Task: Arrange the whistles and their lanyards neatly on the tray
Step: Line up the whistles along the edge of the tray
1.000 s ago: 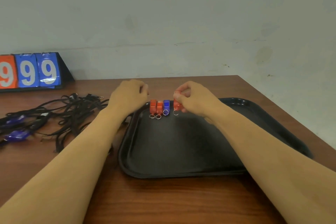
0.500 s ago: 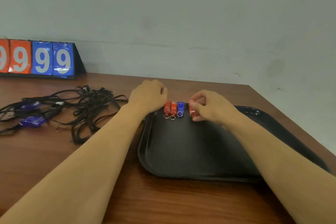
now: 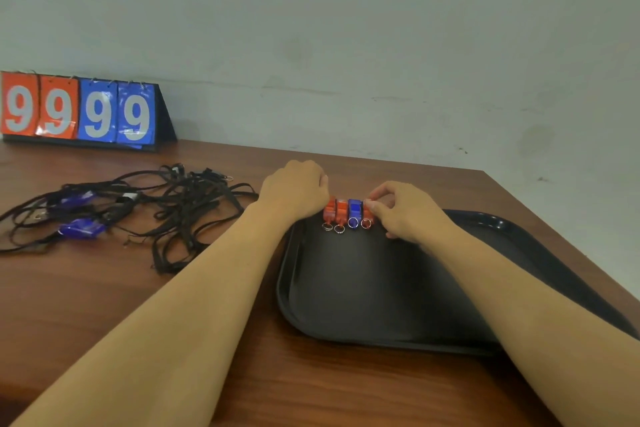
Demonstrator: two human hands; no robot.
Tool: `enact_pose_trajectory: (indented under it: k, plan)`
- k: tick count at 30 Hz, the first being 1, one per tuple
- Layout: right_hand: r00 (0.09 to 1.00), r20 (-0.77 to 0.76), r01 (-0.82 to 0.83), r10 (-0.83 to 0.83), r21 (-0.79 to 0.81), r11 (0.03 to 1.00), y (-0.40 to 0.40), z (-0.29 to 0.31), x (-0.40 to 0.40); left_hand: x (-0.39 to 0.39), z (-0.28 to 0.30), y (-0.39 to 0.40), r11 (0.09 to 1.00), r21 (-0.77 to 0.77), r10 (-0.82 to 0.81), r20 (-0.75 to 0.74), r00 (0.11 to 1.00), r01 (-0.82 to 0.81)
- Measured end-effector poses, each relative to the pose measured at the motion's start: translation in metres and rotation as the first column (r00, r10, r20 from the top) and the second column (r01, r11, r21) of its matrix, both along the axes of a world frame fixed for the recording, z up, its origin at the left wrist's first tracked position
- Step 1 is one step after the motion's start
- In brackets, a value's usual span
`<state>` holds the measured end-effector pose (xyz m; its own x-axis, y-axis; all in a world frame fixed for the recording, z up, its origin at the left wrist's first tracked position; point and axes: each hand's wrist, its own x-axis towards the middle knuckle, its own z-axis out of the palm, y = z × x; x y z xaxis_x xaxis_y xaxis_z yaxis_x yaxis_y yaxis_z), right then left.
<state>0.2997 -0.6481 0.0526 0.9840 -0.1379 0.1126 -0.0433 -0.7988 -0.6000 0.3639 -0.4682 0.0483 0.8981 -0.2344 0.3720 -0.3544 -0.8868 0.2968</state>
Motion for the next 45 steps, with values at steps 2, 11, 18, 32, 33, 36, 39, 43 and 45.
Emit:
enact_pose_trajectory:
  k: [2, 11, 18, 32, 33, 36, 39, 43, 45]
  plan:
    - [1.0, 0.026, -0.002, 0.004, -0.095, 0.995, 0.0, -0.001, 0.0, 0.001, 0.0, 0.001, 1.0, -0.003, 0.01, 0.007, 1.0, -0.01]
    - [0.98, 0.176, -0.027, 0.098, -0.369, 0.929, 0.009, 0.024, -0.029, -0.006, 0.011, 0.006, 0.997, -0.064, 0.042, 0.01, 0.999, -0.042]
    - [0.875, 0.282, -0.133, 0.393, -0.641, 0.756, 0.042, 0.027, -0.081, -0.044, 0.054, 0.077, 0.982, -0.139, 0.126, -0.037, 0.991, -0.13]
    - [0.754, 0.324, -0.254, 0.571, -0.658, 0.709, 0.049, 0.015, -0.076, -0.134, -0.025, 0.242, 0.846, 0.078, 0.533, -0.133, 0.836, -0.527]
    - [0.756, 0.32, -0.257, 0.571, -0.657, 0.709, 0.048, 0.015, -0.076, -0.132, -0.024, 0.242, 0.855, 0.053, 0.519, -0.117, 0.847, -0.516]
    - [0.764, 0.31, -0.264, 0.565, -0.649, 0.714, 0.048, 0.018, -0.077, -0.126, -0.03, 0.256, 0.886, -0.025, 0.46, -0.084, 0.884, -0.464]
    - [0.779, 0.291, -0.277, 0.555, -0.634, 0.722, 0.055, 0.02, -0.079, -0.125, -0.031, 0.263, 0.907, -0.167, 0.38, -0.069, 0.922, -0.386]
    - [0.757, 0.299, -0.313, 0.581, -0.615, 0.724, 0.096, 0.032, -0.076, -0.126, -0.029, 0.271, 0.761, -0.538, 0.365, -0.108, 0.925, -0.363]
    - [0.742, 0.274, -0.376, 0.612, -0.584, 0.719, 0.133, 0.04, -0.067, -0.125, -0.029, 0.273, 0.674, -0.645, 0.363, -0.135, 0.922, -0.36]
